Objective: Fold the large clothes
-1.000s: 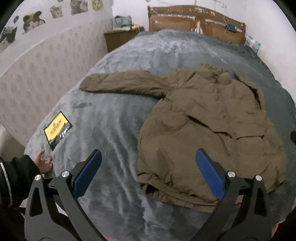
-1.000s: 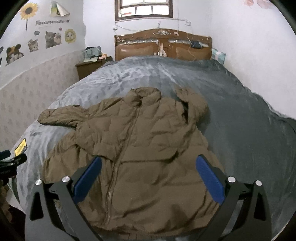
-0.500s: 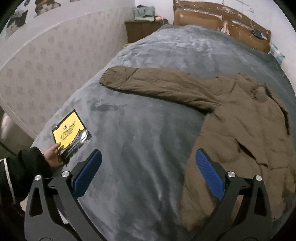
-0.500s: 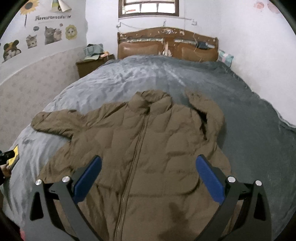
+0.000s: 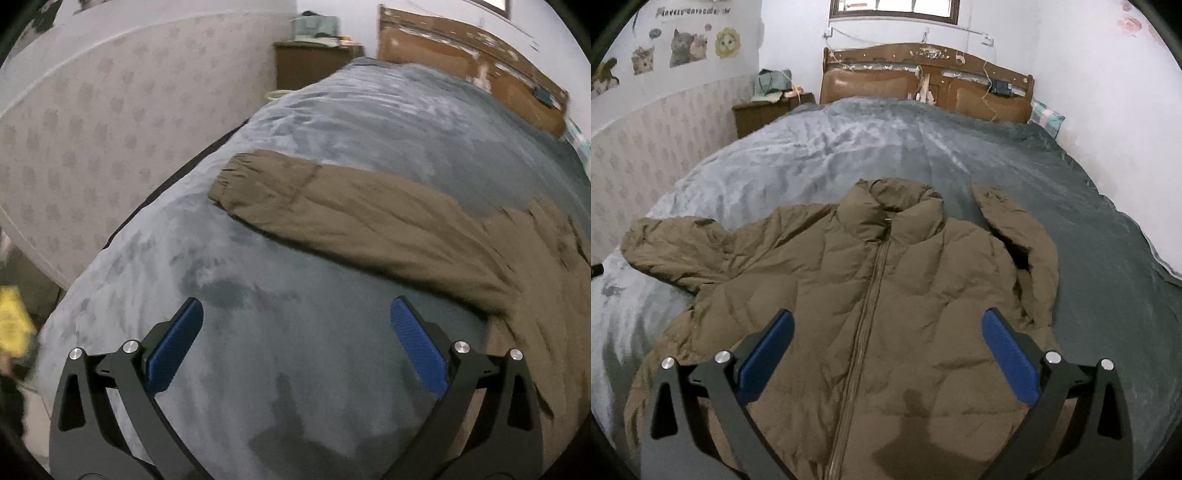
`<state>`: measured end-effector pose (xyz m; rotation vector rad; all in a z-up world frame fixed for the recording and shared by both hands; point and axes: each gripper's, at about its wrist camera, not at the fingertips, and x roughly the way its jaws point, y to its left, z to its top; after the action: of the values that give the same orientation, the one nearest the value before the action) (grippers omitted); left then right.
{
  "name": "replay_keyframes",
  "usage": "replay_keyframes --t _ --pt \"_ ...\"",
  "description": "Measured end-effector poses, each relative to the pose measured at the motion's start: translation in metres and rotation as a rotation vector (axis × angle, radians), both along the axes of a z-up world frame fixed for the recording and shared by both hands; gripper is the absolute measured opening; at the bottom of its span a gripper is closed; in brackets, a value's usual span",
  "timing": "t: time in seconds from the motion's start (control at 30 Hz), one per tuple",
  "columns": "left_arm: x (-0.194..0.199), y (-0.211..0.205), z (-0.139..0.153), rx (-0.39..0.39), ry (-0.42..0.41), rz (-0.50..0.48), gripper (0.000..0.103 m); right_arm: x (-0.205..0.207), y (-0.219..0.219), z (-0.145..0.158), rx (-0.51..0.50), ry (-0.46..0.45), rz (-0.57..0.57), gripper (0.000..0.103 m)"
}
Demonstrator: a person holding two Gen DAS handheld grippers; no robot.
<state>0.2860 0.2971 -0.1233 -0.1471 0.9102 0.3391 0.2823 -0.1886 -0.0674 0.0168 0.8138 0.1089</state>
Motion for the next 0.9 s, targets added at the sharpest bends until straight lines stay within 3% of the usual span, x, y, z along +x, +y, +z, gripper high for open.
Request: replay_keyframes --t 0.2,0.27,0.33,0.4,0.63,0.7,0.83,0.9 --pt "0.052 0.052 -0.034 -0.078 0.022 0.080 0.100 0.013 0.013 -0.014 -0.044 0.025 0.008 0.102" --pt "0.069 0.064 -0.048 -0.092 0.048 0.105 0.092 0.016 0.017 -0.019 -0.063 0.031 0.013 0.102" --pt "0.085 0.072 -0.062 -0.085 0.073 0.122 0.069 0.017 0.021 -0.023 -0.085 0.030 0.019 0.102" --pt "0.097 0.077 -0.075 -0.101 0.101 0.131 0.068 0.019 0.023 -0.027 -0.109 0.036 0.018 0.102" --pt "0.118 0.109 -0.093 -0.368 0.070 0.194 0.073 0.021 0.024 -0.033 -0.140 0.047 0.007 0.102" --pt "0.126 0.113 -0.096 -0.391 0.068 0.212 0.072 0.022 0.025 -0.035 -0.135 0.054 0.008 0.101" --pt "0.144 0.100 -0.098 -0.358 0.101 0.190 0.034 0.024 0.028 -0.039 -0.151 0.053 0.016 0.102" --pt "0.149 0.087 -0.092 -0.281 0.115 0.155 0.022 0.028 0.026 -0.041 -0.184 0.052 0.013 0.102"
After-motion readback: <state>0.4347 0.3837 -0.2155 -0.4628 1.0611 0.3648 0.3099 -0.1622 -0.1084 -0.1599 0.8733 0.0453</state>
